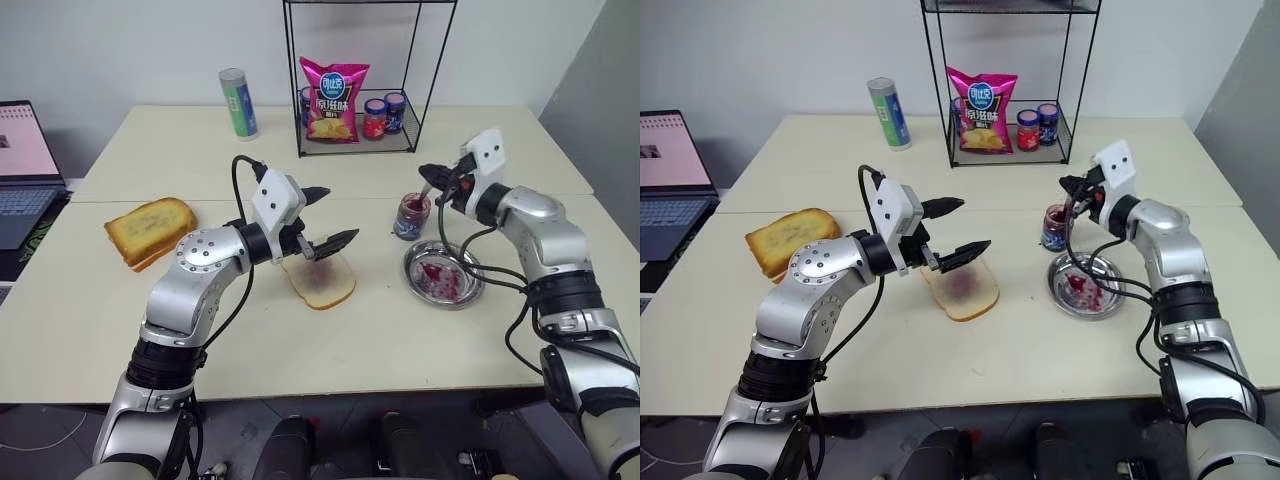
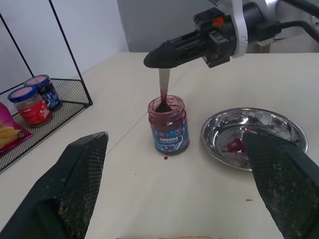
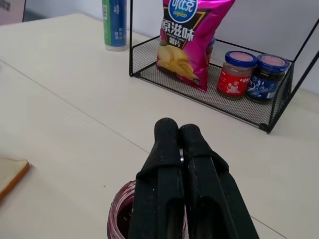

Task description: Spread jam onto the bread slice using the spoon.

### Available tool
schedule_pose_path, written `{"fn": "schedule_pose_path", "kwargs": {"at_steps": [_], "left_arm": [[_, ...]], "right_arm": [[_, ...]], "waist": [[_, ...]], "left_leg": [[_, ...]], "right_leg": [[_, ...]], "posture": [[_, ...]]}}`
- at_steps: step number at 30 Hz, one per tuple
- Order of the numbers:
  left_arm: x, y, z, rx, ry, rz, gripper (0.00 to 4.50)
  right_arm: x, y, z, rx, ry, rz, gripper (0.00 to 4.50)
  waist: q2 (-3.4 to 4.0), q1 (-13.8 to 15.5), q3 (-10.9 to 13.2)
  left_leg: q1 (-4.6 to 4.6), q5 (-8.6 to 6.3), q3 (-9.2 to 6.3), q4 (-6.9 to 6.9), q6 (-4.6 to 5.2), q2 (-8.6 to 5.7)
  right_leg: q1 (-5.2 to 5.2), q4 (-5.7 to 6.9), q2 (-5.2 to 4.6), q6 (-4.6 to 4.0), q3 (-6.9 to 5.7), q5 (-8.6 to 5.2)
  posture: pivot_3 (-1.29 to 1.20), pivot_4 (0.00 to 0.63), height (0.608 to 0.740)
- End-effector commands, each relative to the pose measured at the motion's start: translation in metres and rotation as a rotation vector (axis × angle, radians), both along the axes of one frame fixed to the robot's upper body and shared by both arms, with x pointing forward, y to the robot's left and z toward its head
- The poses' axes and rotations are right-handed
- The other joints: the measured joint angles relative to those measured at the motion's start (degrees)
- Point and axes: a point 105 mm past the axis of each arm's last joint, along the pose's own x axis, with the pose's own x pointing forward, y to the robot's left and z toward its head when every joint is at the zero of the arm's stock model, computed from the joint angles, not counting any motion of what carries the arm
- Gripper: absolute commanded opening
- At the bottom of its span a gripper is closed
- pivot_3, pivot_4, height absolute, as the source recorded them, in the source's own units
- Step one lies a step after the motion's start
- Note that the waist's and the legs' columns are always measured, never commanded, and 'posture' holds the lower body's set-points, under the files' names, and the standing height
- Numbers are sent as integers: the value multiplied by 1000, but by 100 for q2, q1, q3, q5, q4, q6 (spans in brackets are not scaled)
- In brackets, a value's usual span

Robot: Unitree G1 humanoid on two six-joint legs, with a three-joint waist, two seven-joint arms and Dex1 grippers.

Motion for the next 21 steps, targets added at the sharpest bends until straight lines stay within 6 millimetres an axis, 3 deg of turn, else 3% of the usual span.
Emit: {"fn": "schedule_pose_path", "kwargs": {"at_steps": [1,8,21], "left_arm": [[-5,-4,13,-8,-63,-16,4500],[-5,-6,14,-11,-69,-17,4500],[-2,-4,14,-9,-76,-2,4500]], "right_arm": [[-2,1,5,-31,-32,14,33],[-4,12,-9,71,95,33,33],[6,-2,14,446,288,-98,33]], "waist": [[0,0,0],[0,0,0],[1,-5,1]], "left_leg": [[0,0,0,0,0,0],[1,0,-1,0,0,0],[1,0,-4,-4,0,0]], "right_leg": [[0,0,0,0,0,0],[0,1,-1,-1,-1,0],[-2,5,-1,-2,-3,1]], "posture": [[0,150,740],[0,150,740],[0,150,740]]}}
